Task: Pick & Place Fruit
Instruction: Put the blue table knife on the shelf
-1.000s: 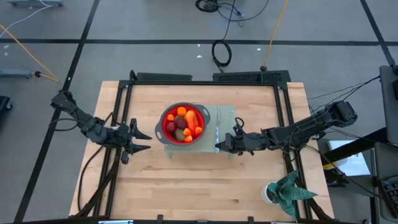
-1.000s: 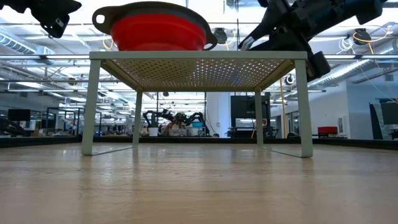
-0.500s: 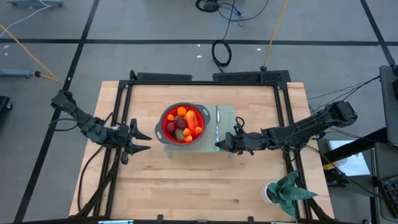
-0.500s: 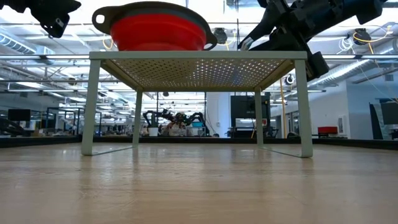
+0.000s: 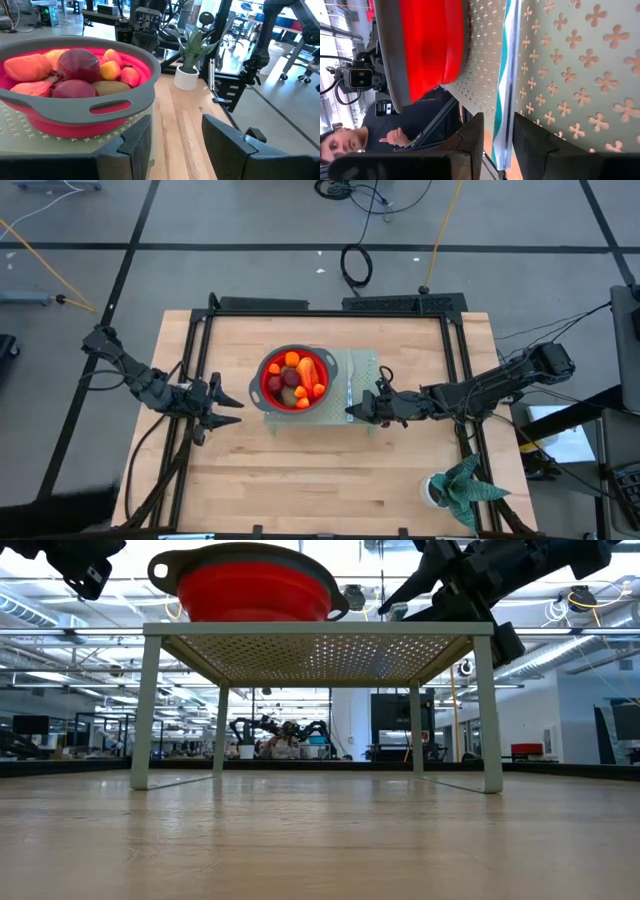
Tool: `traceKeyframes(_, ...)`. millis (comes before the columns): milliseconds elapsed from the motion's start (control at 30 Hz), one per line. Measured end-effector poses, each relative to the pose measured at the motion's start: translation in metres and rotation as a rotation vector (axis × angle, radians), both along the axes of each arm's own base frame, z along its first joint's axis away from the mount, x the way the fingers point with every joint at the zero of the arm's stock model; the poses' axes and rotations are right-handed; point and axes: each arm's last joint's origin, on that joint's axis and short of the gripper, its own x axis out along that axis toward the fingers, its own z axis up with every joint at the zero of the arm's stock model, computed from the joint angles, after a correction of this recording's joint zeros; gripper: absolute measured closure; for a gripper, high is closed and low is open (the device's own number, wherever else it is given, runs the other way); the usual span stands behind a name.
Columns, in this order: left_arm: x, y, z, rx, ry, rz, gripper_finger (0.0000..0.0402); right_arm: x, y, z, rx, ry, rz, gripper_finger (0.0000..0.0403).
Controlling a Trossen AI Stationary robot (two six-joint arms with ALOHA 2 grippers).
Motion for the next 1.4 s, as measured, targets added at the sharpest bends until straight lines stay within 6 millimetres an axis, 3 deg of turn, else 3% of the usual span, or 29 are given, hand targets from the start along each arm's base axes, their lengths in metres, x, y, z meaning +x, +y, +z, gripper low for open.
traceKeyframes(567, -0.0001, -0.0004, 0.0000, -0.003, 0.001, -0.015, 0.0229, -0.0007, 0.0020, -0.0008, -0.002, 0.018, 0.083, 0.0342)
traceKeyframes(1400, -0.0002, -0.0014, 0.0005, -0.012, -0.001, -0.048, 0.0229, -0.0002, -0.0011, 0.0000, -0.072, 0.006, 0.023, 0.0344)
